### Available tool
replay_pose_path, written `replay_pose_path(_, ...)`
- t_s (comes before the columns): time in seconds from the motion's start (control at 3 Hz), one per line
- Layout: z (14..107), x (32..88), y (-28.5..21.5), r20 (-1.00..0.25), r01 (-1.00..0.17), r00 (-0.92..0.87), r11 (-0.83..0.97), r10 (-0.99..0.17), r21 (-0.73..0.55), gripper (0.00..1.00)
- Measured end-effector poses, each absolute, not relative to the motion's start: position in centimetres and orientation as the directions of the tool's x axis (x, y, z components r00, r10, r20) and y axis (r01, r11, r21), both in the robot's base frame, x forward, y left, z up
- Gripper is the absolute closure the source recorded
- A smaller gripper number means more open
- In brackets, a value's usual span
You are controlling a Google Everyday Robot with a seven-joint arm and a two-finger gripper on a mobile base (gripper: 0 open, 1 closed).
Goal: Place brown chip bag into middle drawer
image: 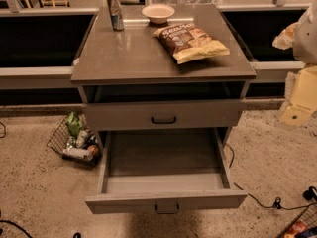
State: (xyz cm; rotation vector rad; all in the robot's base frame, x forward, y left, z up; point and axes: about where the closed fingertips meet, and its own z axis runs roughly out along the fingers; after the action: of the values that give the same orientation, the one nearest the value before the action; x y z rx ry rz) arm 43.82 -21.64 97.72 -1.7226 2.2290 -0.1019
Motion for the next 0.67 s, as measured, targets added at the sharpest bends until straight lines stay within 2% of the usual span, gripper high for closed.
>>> replay_pose_path(0.33,97.6,44.1,-21.5,-0.211,-0.93,-0.215,0.266,-0.954,-0.255,0.0)
replay_pose_path(0.67,95.4,48.4,-20.4,-0.223,-0.93,-0.134,0.2,-0.966,-0.308,0.0)
